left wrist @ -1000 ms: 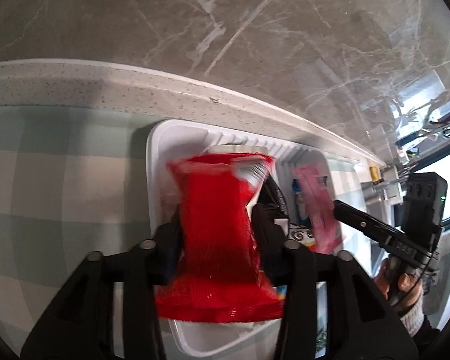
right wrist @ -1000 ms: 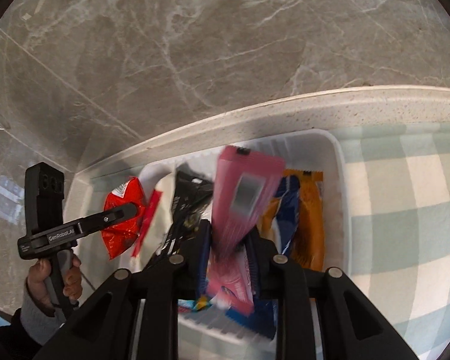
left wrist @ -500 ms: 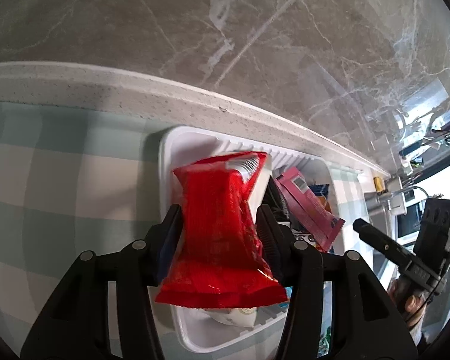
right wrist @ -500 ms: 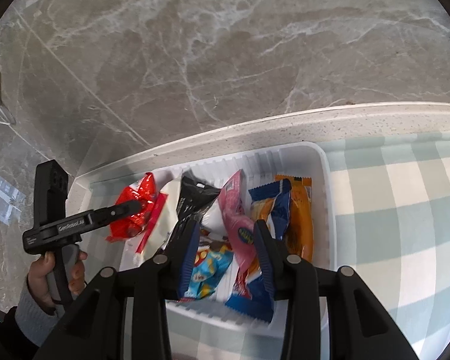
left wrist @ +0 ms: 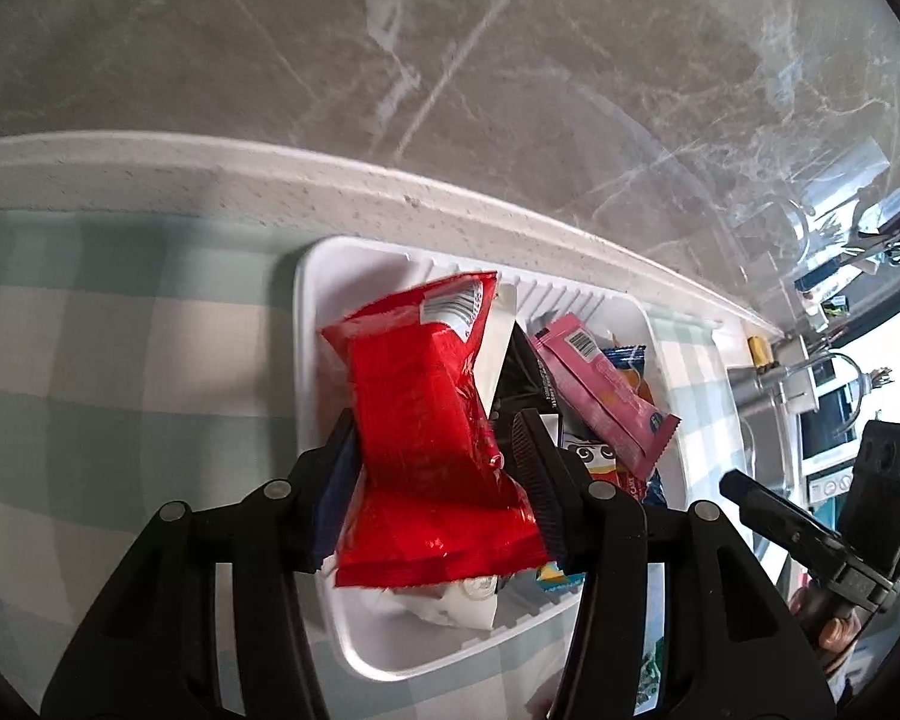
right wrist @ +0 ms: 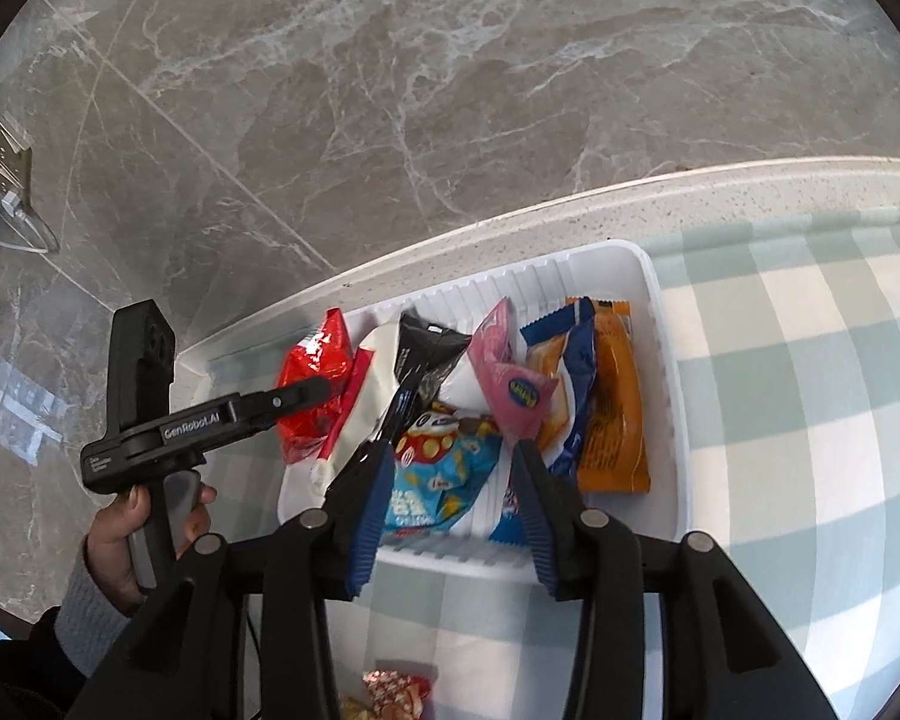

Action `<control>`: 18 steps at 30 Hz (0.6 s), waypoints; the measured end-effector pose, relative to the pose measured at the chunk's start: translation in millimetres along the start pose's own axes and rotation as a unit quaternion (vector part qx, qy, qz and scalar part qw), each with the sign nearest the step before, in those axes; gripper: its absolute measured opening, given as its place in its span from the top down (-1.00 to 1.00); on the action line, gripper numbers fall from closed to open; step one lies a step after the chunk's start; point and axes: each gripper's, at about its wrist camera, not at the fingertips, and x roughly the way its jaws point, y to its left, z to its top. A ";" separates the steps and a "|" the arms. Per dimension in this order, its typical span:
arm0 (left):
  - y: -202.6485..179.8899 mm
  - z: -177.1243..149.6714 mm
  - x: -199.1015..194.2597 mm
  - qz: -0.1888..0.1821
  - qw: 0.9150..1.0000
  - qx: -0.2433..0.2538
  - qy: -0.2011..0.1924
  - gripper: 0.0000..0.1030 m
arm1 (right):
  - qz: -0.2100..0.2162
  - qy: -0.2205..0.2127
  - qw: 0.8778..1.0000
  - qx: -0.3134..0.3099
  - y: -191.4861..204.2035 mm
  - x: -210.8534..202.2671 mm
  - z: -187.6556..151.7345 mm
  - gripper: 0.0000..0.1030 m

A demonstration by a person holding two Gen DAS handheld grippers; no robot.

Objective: Organize snacks
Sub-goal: 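Drop the red bag into the tray with the left tool while the right tool drops the pink bar, then grasp the gold wrapper with the left tool while the right tool grasps the green bag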

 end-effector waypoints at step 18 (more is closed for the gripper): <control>-48.6 -98.5 -84.9 0.003 0.989 0.150 0.001 0.01 | -0.019 -0.005 1.000 -0.005 17.1 -59.1 -86.1 -0.11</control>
